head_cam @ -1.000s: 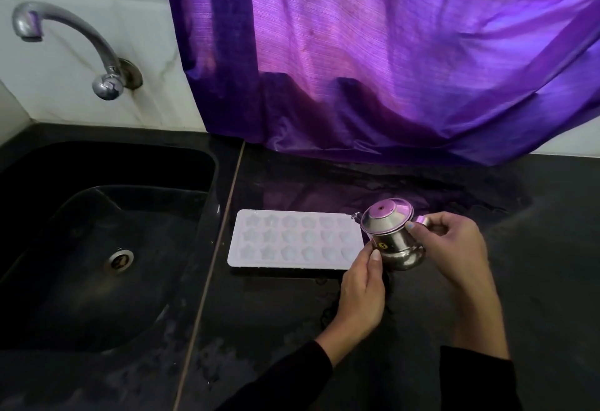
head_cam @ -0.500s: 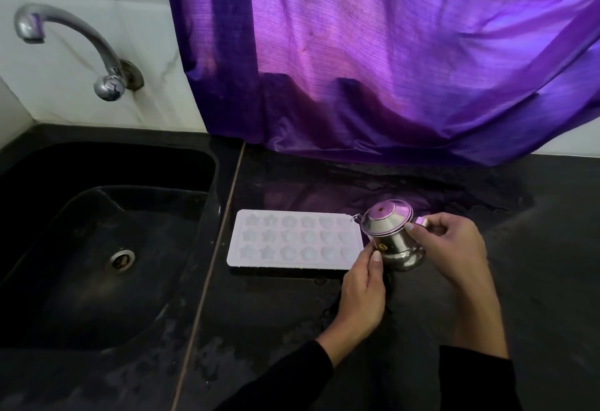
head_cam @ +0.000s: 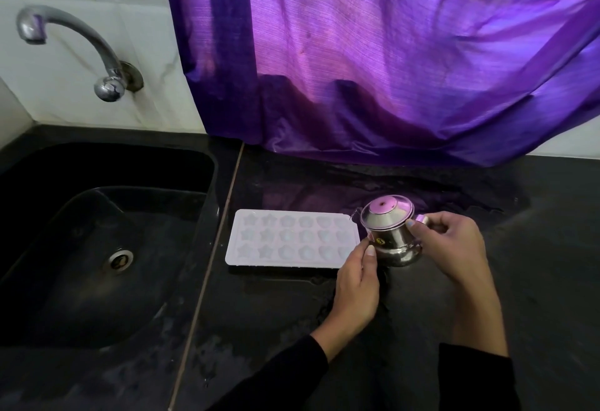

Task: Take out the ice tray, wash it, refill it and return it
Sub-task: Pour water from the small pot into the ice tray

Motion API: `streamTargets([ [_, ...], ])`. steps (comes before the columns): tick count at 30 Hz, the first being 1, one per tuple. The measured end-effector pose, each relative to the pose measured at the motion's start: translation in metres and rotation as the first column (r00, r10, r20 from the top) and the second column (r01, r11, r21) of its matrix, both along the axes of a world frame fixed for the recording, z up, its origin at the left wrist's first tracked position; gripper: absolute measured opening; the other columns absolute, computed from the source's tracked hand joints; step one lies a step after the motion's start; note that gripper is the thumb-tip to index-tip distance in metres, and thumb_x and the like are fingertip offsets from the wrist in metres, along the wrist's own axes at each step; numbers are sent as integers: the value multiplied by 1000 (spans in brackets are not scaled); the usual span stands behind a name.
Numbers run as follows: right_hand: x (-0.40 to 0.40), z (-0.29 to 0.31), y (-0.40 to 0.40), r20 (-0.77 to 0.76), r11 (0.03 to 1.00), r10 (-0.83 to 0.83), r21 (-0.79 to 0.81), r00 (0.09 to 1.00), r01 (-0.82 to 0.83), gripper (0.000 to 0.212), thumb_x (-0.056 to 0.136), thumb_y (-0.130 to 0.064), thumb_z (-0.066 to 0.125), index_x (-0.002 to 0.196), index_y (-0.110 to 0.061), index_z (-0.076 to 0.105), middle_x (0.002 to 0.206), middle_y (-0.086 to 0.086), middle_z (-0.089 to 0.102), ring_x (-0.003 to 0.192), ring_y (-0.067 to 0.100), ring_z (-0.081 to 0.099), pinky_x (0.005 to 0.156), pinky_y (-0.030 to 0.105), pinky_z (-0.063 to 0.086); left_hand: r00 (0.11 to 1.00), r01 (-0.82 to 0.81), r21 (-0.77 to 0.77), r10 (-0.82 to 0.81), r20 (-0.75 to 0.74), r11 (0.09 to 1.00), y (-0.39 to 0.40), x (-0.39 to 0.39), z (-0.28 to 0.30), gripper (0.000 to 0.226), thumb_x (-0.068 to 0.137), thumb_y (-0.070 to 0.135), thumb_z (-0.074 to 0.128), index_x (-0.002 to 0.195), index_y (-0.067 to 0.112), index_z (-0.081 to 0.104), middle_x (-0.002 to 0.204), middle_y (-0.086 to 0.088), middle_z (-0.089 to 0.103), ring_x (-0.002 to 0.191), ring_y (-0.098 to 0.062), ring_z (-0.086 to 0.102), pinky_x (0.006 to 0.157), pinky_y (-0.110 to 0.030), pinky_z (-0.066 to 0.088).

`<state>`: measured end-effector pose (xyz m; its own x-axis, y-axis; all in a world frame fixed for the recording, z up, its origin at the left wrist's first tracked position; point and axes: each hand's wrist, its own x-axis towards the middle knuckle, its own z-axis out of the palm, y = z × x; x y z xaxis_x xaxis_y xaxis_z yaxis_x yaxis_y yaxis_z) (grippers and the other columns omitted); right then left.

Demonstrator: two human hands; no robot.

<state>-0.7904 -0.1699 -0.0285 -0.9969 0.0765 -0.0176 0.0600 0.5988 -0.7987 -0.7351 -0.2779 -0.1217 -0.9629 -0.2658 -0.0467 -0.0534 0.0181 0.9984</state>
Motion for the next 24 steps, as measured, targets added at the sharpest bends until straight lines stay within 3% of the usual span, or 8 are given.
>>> streamTargets([
  [4,0,2,-3,-4,998,18,-58,1000,-18,12,82,-24,72,75,-17,67,71,5,70,77,29,68,82,53,56,999,-28,29,29,-32,999,-4,-1,0,40,103,32,33,138,22,49,134,12,56,123,7,47,105,-16,36],
  [8,0,3,-8,-4,996,22,-89,1000,-23,12,82,-24,73,75,-16,68,71,5,71,79,30,69,83,55,55,997,-55,25,56,-53,998,-7,0,0,38,103,28,33,136,23,50,130,15,57,119,12,47,100,-10,36],
  [11,0,3,-12,-19,997,21,-76,1000,-23,12,81,-25,74,75,-18,68,72,4,70,79,29,68,83,54,55,997,-65,13,66,-50,998,-9,0,-1,37,103,30,33,134,23,52,128,13,60,118,9,50,100,-13,38],
  [17,0,4,-21,-38,999,31,-17,999,-32,15,81,-26,74,72,-19,65,70,0,68,77,27,66,79,44,54,997,-74,13,74,-30,997,-10,4,-1,38,103,31,32,134,22,53,126,11,61,117,5,51,101,-16,39],
  [24,3,6,-27,-47,998,29,51,998,-27,14,81,-31,73,75,-22,64,74,-2,69,77,21,64,75,38,50,997,-76,6,76,-27,997,-12,8,5,35,103,26,32,128,22,57,116,12,63,105,11,53,90,-7,38],
])
